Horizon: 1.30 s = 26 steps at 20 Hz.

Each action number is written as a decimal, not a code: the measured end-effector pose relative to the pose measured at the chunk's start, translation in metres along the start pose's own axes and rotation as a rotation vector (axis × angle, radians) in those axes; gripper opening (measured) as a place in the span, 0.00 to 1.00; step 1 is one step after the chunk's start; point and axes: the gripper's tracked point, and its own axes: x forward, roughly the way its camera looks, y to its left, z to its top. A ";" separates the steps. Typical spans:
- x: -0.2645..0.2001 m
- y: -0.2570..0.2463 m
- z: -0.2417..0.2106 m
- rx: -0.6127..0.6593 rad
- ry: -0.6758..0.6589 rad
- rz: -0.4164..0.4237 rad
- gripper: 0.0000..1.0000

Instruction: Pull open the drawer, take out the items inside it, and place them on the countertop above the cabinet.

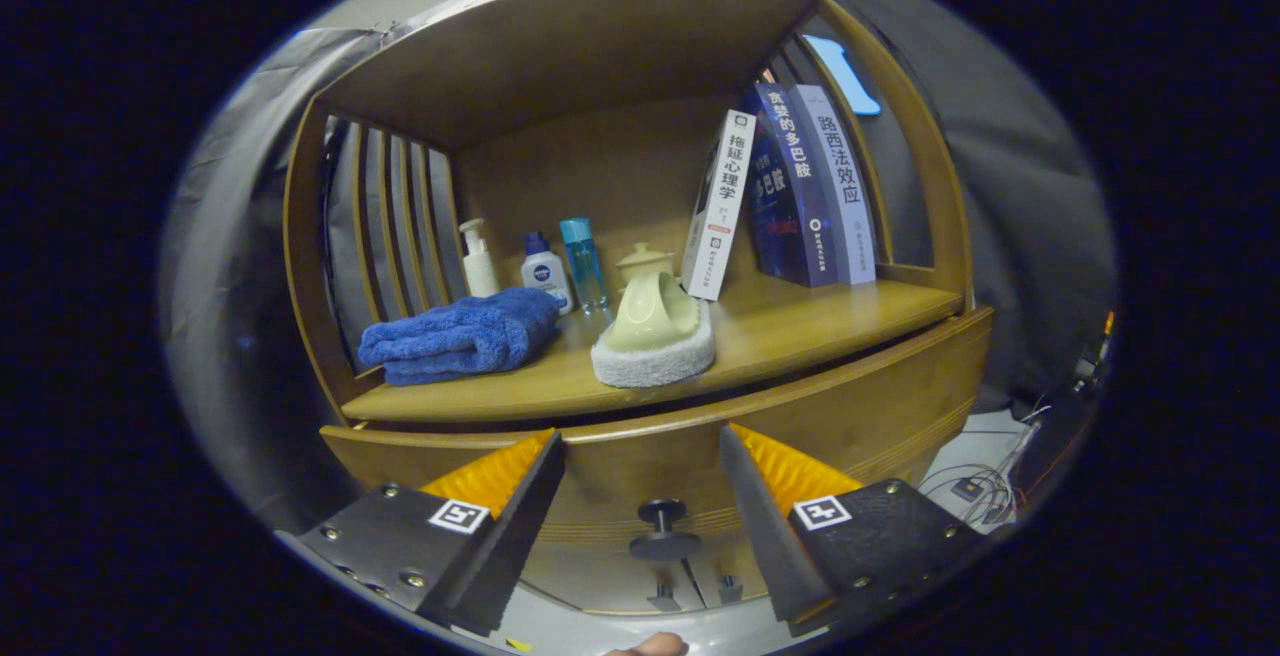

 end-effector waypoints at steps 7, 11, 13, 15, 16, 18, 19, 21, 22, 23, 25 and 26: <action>0.011 0.001 0.002 0.011 0.008 -0.001 0.95; 0.014 0.000 0.003 0.022 0.005 0.002 0.95; 0.014 -0.001 0.003 0.037 -0.003 0.007 0.95; 0.014 -0.002 0.004 0.053 -0.006 0.008 0.95; 0.013 -0.002 0.005 0.058 -0.009 0.007 0.95; 0.013 -0.002 0.005 0.054 -0.002 0.006 0.93; 0.014 -0.002 0.005 0.051 0.004 0.004 0.93; 0.013 -0.001 0.005 0.050 0.015 0.004 0.93; 0.011 0.000 0.007 0.055 0.015 0.009 0.93; 0.011 0.000 0.010 0.059 0.009 0.004 0.93; -0.002 -0.006 0.021 0.052 -0.012 -0.012 0.94; -0.009 -0.009 0.029 0.045 -0.028 -0.024 0.94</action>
